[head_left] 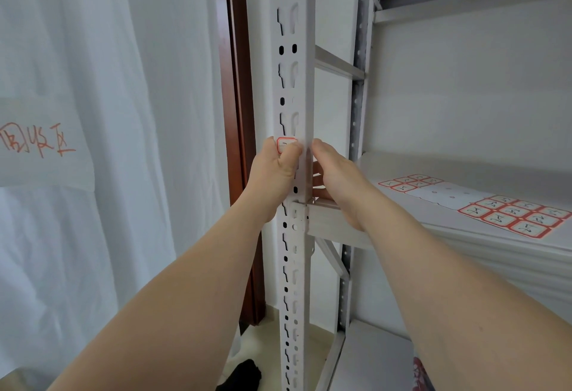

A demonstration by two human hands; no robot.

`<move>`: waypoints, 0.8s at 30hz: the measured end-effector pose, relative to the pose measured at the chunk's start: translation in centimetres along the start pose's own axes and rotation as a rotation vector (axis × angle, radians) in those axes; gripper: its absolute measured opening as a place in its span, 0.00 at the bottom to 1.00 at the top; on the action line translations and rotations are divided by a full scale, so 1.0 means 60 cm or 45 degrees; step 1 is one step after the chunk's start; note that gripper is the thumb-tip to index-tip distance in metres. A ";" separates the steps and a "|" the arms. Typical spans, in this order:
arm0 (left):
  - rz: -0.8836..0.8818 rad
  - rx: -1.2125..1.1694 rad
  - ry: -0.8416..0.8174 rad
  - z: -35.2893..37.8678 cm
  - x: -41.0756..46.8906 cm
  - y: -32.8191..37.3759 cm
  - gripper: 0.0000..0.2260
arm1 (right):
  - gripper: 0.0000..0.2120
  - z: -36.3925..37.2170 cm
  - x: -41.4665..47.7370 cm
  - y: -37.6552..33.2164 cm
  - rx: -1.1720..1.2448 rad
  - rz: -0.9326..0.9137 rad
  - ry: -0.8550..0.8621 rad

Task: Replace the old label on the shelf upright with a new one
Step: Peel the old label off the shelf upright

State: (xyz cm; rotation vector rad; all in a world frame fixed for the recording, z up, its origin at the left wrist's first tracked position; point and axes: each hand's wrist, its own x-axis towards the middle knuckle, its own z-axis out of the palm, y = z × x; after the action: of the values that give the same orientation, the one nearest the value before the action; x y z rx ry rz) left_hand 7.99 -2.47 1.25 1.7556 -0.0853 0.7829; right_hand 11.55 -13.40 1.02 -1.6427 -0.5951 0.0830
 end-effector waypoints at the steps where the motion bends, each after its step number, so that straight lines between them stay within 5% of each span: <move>1: 0.003 -0.007 -0.011 -0.001 -0.001 0.002 0.10 | 0.22 0.000 -0.001 0.000 -0.001 0.000 0.000; 20: -0.176 -0.118 0.087 0.009 -0.013 0.024 0.05 | 0.22 0.000 0.001 0.000 0.012 0.010 -0.002; 24: -0.213 -0.145 0.035 0.005 -0.016 0.021 0.12 | 0.22 0.001 -0.002 -0.001 0.017 0.012 -0.006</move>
State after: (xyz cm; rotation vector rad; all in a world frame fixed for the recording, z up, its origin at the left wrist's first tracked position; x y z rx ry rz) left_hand 6.83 -3.46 1.71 1.6212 0.0350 0.6671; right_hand 11.39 -13.41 1.03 -1.6328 -0.5894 0.0975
